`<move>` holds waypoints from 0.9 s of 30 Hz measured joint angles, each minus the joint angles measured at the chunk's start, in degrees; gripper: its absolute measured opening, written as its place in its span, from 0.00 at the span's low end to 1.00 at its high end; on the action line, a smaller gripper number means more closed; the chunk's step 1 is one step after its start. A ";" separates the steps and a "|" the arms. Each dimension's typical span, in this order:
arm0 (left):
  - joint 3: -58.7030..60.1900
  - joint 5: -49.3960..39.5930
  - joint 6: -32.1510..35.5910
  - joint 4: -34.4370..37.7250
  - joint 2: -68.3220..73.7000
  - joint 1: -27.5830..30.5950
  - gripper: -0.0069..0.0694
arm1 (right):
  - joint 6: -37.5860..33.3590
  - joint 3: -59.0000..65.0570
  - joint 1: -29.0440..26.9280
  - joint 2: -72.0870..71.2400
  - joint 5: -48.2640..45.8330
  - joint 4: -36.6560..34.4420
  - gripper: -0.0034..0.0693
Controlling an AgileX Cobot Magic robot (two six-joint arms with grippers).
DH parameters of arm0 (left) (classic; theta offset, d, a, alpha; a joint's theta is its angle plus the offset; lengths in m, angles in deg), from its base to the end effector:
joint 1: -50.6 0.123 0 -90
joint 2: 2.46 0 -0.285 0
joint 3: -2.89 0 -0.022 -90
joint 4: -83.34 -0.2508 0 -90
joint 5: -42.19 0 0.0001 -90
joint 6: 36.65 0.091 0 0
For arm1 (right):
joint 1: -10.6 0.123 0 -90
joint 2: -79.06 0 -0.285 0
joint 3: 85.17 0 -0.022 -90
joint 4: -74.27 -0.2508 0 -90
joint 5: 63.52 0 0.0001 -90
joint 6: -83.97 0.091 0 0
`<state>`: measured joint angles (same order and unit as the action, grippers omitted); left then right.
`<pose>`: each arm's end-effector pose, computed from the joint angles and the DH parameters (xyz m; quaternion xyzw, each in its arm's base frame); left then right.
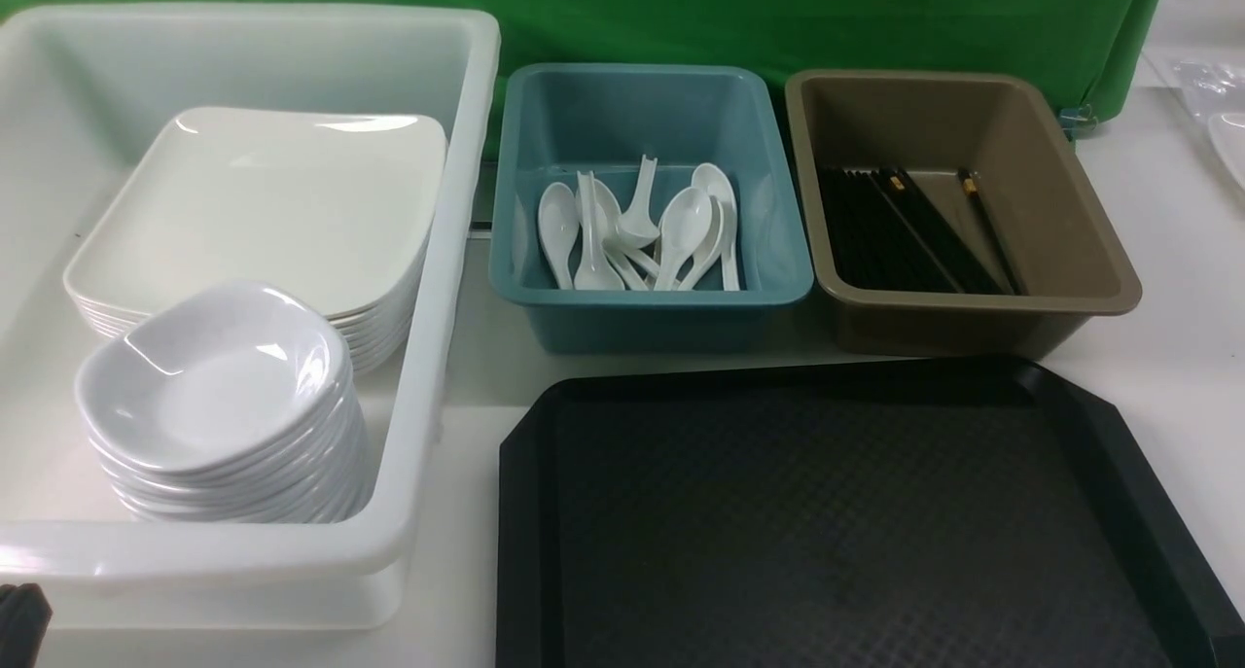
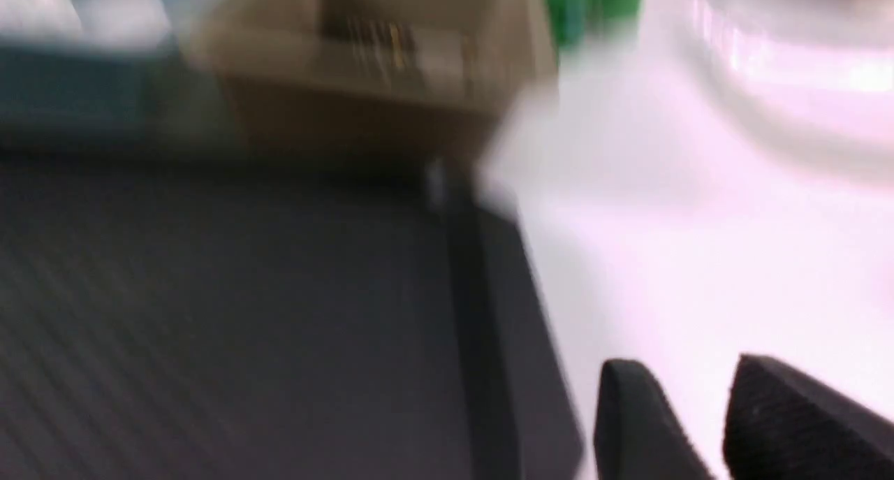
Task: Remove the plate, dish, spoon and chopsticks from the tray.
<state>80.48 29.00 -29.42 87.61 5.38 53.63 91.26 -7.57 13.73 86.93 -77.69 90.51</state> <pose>0.0559 0.0014 0.1901 0.0058 0.7580 0.0283 0.6516 0.0558 -0.0032 0.1893 -0.0548 0.7589 -0.0563 0.6465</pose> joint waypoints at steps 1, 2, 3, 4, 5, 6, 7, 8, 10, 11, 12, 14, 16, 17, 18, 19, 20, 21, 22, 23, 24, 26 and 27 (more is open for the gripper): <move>0.00 0.00 0.00 -0.02 0.00 0.00 0.11 | 0.77 0.00 -0.11 0.00 0.49 0.00 0.37; 0.00 0.00 0.00 -0.02 0.00 0.00 0.11 | 1.38 0.00 -0.11 0.00 0.66 0.00 0.37; 0.00 0.00 0.00 -0.07 0.00 0.00 0.11 | 1.99 0.00 -0.11 0.00 0.66 0.00 0.37; 0.00 0.00 0.00 -0.07 0.00 0.00 0.11 | 2.20 0.00 -0.11 0.00 0.66 -0.05 0.37; 0.00 0.00 0.00 -0.07 0.00 0.00 0.11 | 2.28 0.00 -0.11 0.00 0.68 -0.05 0.37; 0.00 0.00 0.00 -0.07 0.00 0.00 0.11 | 2.33 0.00 -0.11 0.00 0.74 -0.05 0.37; 0.00 0.00 0.00 -0.14 0.00 0.00 0.11 | 2.33 0.00 -0.11 0.00 0.74 -0.05 0.37; 0.00 0.00 0.00 -0.34 0.00 0.00 0.11 | 2.39 0.00 -0.11 0.00 0.74 -0.05 0.37; 0.00 0.00 0.00 -0.71 0.00 0.00 0.11 | 2.39 0.00 -0.11 0.00 0.74 -0.05 0.37; 0.00 0.00 0.00 -1.09 0.00 0.00 0.11 | 2.44 0.00 -0.11 0.00 0.74 -0.05 0.37; 0.00 0.00 0.00 -1.23 0.00 0.00 0.11 | 2.44 0.00 -0.11 0.00 0.74 -0.05 0.37; 0.00 0.00 0.00 -1.23 0.00 0.00 0.11 | 2.44 0.00 -0.11 0.00 0.74 -0.05 0.37; 0.00 0.00 0.00 -1.45 0.00 0.00 0.11 | 2.49 0.00 -0.11 0.00 0.74 -0.05 0.37; 0.00 0.00 0.00 -1.44 0.00 0.00 0.11 | 2.49 0.00 -0.11 0.00 0.74 -0.05 0.37; 0.00 0.00 0.00 -1.44 0.00 0.00 0.11 | 2.49 0.00 -0.11 0.00 0.74 -0.05 0.37; 0.00 0.00 0.00 -1.44 0.00 0.00 0.11 | 2.54 0.00 -0.11 0.00 0.74 -0.05 0.37; 0.00 0.00 0.00 -1.44 0.00 0.00 0.11 | 2.50 0.00 -0.11 0.00 0.74 -0.05 0.37; 0.00 0.00 0.00 -1.44 0.00 0.00 0.11 | 2.50 0.00 -0.11 0.00 0.74 -0.05 0.37; 0.00 0.00 0.00 -1.44 0.00 0.00 0.11 | 2.50 0.00 -0.11 0.00 0.74 -0.05 0.37; 0.00 0.00 0.00 -1.44 0.00 0.00 0.11 | 2.50 0.00 -0.11 0.00 0.74 -0.05 0.37; 0.00 0.00 0.00 -1.44 0.00 0.00 0.11 | 2.55 0.00 -0.11 0.00 0.74 -0.05 0.37; 0.00 0.00 0.00 -1.44 0.00 0.00 0.11 | 2.55 0.00 -0.11 0.00 0.74 -0.05 0.37; 0.00 0.00 0.00 -1.44 0.00 0.00 0.11 | 2.55 0.00 -0.11 0.00 0.74 -0.05 0.37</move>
<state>80.48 29.00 -29.42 86.17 5.38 53.63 93.81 -7.57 13.63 86.93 -76.96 90.46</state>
